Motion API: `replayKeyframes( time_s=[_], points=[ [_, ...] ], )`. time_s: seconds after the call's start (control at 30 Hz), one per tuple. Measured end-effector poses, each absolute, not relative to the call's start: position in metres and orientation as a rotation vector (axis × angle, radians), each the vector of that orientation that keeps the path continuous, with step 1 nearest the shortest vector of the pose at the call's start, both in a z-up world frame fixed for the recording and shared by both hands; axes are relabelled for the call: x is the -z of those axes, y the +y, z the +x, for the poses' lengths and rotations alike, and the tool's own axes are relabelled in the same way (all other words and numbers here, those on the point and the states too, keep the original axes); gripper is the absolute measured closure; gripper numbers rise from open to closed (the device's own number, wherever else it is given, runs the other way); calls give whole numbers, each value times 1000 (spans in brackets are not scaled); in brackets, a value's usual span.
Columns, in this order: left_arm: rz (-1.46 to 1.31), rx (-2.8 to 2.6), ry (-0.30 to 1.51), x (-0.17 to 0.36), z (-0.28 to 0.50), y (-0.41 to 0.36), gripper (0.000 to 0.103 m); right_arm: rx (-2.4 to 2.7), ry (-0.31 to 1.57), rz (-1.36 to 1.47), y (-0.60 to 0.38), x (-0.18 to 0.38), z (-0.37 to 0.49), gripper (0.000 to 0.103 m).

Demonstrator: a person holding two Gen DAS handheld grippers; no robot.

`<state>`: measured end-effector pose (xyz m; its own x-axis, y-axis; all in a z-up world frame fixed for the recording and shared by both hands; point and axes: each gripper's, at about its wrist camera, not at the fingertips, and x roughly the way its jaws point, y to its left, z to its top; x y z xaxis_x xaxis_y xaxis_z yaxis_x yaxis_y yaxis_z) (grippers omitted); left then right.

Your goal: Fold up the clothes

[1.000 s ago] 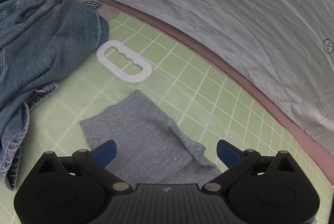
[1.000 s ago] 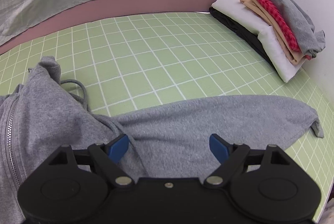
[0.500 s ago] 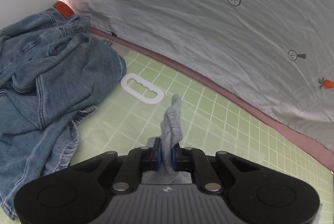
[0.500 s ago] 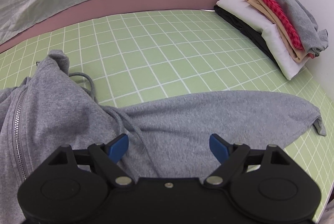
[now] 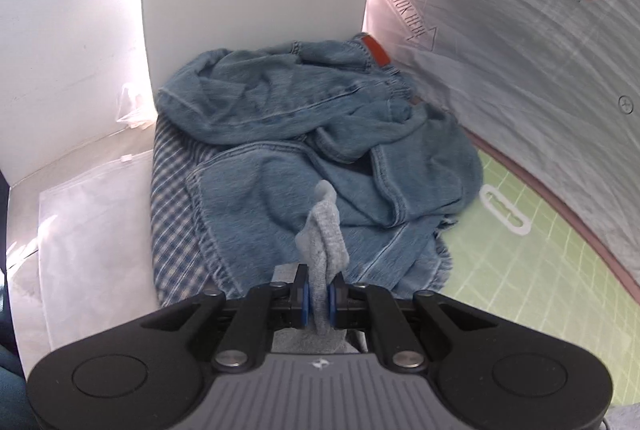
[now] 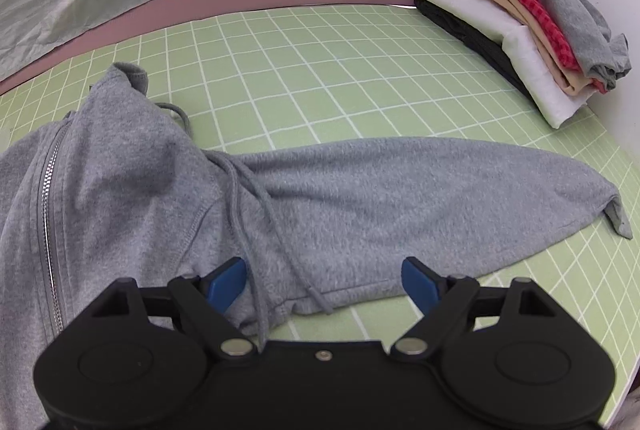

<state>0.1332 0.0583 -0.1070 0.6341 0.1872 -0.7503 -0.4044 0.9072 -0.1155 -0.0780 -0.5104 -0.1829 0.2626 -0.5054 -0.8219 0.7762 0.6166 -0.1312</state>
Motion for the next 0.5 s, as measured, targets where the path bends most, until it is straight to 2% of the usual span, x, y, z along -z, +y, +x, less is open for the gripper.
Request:
replayKeyframes(
  time_s=[0.1, 0.2, 0.33, 0.47, 0.5],
  points=[
    [-286, -369, 898, 122, 130, 57, 92, 889, 964, 350, -510, 185, -84, 17],
    [-269, -378, 922, 122, 127, 48, 87, 890, 957, 362, -509, 185, -88, 17],
    [-272, -366, 869, 105, 127, 28, 71, 888, 944, 362, -508, 181, -89, 17],
    [-233, -237, 826, 93, 132, -9, 61, 888, 942, 366, -507, 180, -90, 17],
    [-203, -142, 838, 95, 136, -25, 55, 889, 943, 367, -507, 180, -90, 17]
  ],
)
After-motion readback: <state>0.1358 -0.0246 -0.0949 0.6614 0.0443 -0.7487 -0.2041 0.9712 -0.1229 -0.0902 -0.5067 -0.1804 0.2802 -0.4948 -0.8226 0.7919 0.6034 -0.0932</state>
